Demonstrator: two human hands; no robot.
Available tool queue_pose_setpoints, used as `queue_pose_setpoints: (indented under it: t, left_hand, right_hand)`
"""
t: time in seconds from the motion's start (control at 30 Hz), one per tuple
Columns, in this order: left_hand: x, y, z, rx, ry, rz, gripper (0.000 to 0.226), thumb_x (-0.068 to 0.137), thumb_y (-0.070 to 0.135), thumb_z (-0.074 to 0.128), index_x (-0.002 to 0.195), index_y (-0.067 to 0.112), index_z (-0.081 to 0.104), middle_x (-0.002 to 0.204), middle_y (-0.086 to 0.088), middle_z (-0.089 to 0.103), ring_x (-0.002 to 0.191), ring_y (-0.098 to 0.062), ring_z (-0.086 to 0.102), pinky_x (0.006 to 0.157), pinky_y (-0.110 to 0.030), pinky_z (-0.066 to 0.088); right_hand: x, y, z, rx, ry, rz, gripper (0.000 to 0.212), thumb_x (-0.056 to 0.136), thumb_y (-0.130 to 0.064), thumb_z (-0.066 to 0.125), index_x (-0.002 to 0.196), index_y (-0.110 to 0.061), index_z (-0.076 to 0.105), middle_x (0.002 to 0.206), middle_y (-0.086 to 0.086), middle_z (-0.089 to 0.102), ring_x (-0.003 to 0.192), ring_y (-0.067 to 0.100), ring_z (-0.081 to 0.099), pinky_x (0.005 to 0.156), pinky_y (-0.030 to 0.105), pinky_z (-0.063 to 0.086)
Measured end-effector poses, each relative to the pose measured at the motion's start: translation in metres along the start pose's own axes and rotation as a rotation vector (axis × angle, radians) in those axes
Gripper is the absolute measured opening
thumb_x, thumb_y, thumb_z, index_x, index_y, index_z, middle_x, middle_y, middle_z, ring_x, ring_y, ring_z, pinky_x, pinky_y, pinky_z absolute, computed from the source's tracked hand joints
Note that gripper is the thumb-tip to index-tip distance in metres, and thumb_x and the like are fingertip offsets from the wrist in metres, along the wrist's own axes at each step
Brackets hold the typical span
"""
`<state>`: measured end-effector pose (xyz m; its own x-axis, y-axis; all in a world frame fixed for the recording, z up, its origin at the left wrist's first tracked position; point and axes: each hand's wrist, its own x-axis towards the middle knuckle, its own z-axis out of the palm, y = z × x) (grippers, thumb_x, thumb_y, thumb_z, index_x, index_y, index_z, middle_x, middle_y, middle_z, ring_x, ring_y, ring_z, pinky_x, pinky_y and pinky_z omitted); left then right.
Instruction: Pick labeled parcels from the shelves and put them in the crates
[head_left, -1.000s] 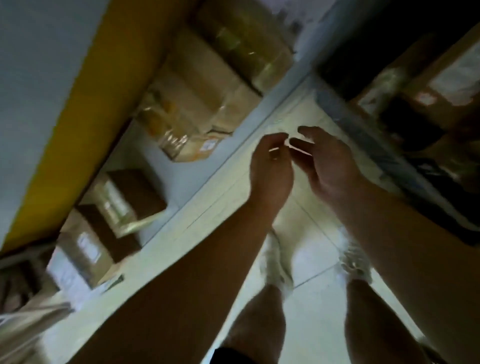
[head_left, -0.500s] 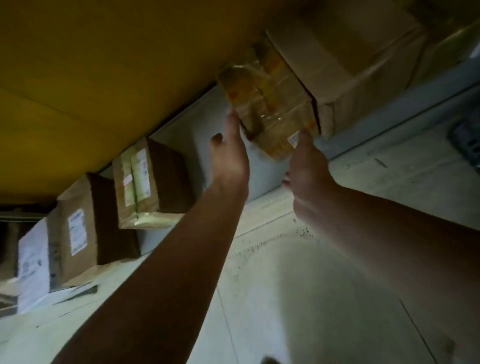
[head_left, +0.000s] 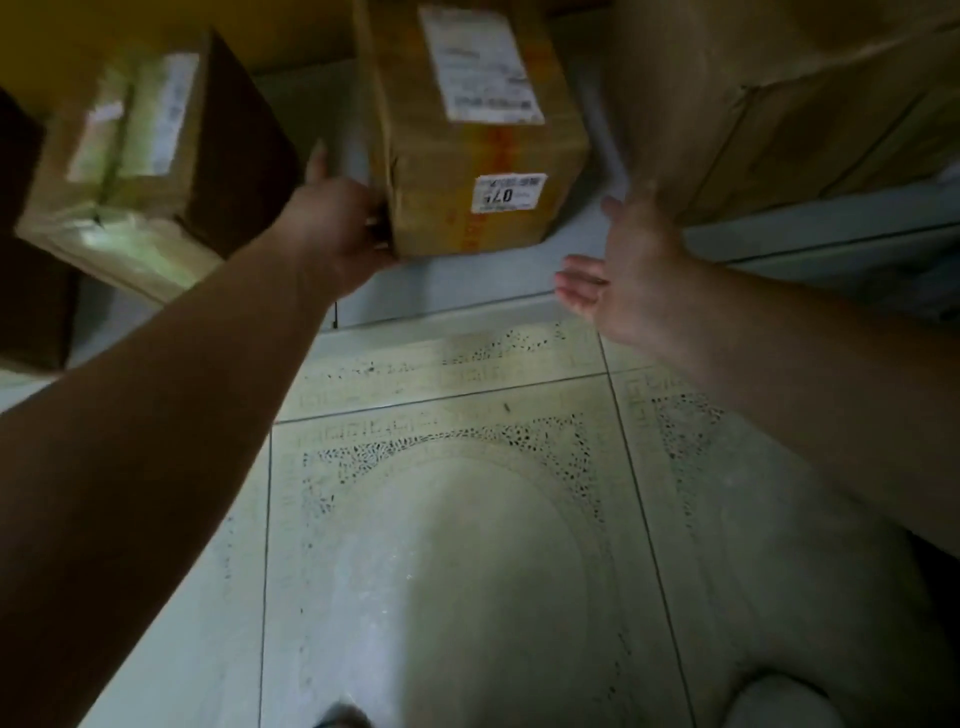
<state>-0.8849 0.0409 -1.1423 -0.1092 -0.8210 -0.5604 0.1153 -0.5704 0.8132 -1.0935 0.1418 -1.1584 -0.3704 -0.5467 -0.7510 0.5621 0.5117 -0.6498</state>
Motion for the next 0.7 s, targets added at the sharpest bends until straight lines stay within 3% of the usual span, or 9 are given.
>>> queue_pose_setpoints:
  t: [0.07,0.1,0.13,0.2,0.27,0.37,0.47,0.57,0.7]
  left_hand:
    - [-0.004,-0.004,-0.016,-0.092,0.056,0.022,0.061,0.111,0.013,0.043,0.164,0.042,0.032,0.116,-0.011,0.072,0.111,-0.032,0.063,0.104,-0.057,0.054]
    - [-0.004,-0.004,-0.018,-0.13,0.03,0.002,0.046,0.114,0.03,0.042,0.159,0.037,0.042,0.118,-0.012,0.068,0.112,-0.032,0.057,0.111,-0.061,0.048]
    - [-0.009,-0.003,-0.019,-0.156,-0.008,-0.042,0.046,0.112,0.049,0.04,0.154,0.033,0.048,0.126,-0.014,0.064,0.117,-0.033,0.056,0.112,-0.067,0.045]
    - [-0.007,0.001,-0.024,-0.12,-0.063,-0.081,0.072,0.1,0.078,0.038,0.153,0.03,0.049,0.143,-0.026,0.056,0.13,-0.047,0.058,0.105,-0.075,0.046]
    - [-0.014,0.007,-0.019,0.047,-0.132,-0.052,0.077,0.092,0.084,0.048,0.146,0.03,0.055,0.141,-0.026,0.059,0.129,-0.051,0.06,0.1,-0.073,0.049]
    - [-0.024,0.005,-0.014,0.183,-0.149,0.0,0.059,0.093,0.056,0.073,0.144,0.031,0.059,0.137,-0.012,0.068,0.125,-0.039,0.068,0.099,-0.065,0.056]
    - [-0.025,0.001,-0.015,0.095,-0.196,0.082,0.052,0.099,0.026,0.07,0.147,0.036,0.052,0.138,-0.002,0.071,0.127,-0.029,0.068,0.101,-0.059,0.054]
    - [-0.028,-0.001,-0.018,0.055,-0.236,0.177,0.059,0.099,0.009,0.064,0.149,0.036,0.049,0.136,0.003,0.073,0.124,-0.022,0.068,0.109,-0.053,0.05]
    - [-0.025,-0.004,-0.03,0.058,-0.233,0.213,0.07,0.092,0.009,0.07,0.153,0.036,0.047,0.138,0.004,0.072,0.13,-0.023,0.066,0.116,-0.054,0.045]
  right_hand:
    - [-0.002,-0.006,0.007,-0.073,-0.025,-0.065,0.063,0.106,-0.068,0.027,0.15,-0.03,0.052,0.121,0.017,0.063,0.106,0.032,0.067,0.084,0.042,0.055]
    - [-0.001,-0.009,0.01,-0.114,-0.034,-0.089,0.065,0.105,-0.071,0.026,0.15,-0.033,0.053,0.124,0.016,0.062,0.108,0.032,0.066,0.081,0.04,0.054]
    - [0.003,-0.011,0.014,-0.161,-0.044,-0.105,0.067,0.103,-0.074,0.025,0.149,-0.035,0.055,0.125,0.015,0.062,0.109,0.031,0.065,0.08,0.04,0.054]
    - [0.01,-0.014,0.022,-0.256,-0.047,-0.115,0.072,0.099,-0.08,0.027,0.146,-0.035,0.058,0.124,0.013,0.062,0.107,0.031,0.063,0.081,0.042,0.054]
    - [0.009,-0.019,0.029,-0.325,-0.051,-0.13,0.073,0.097,-0.081,0.032,0.144,-0.033,0.058,0.123,0.011,0.063,0.106,0.03,0.064,0.087,0.044,0.055]
    - [-0.005,-0.025,0.035,-0.318,-0.156,-0.17,0.053,0.101,-0.071,0.043,0.129,-0.03,0.062,0.116,0.006,0.068,0.109,0.027,0.067,0.099,0.045,0.056]
    - [-0.014,-0.021,0.038,-0.168,-0.221,-0.209,0.027,0.107,-0.05,0.051,0.101,-0.03,0.068,0.107,0.002,0.077,0.109,0.024,0.072,0.105,0.045,0.056]
    - [-0.009,-0.015,0.04,-0.054,-0.231,-0.268,0.026,0.107,-0.041,0.052,0.105,-0.027,0.073,0.105,-0.001,0.082,0.108,0.022,0.076,0.104,0.045,0.058]
    - [-0.003,-0.008,0.048,-0.083,-0.247,-0.33,0.03,0.11,-0.04,0.046,0.113,-0.026,0.072,0.118,0.002,0.079,0.114,0.02,0.074,0.1,0.042,0.059]
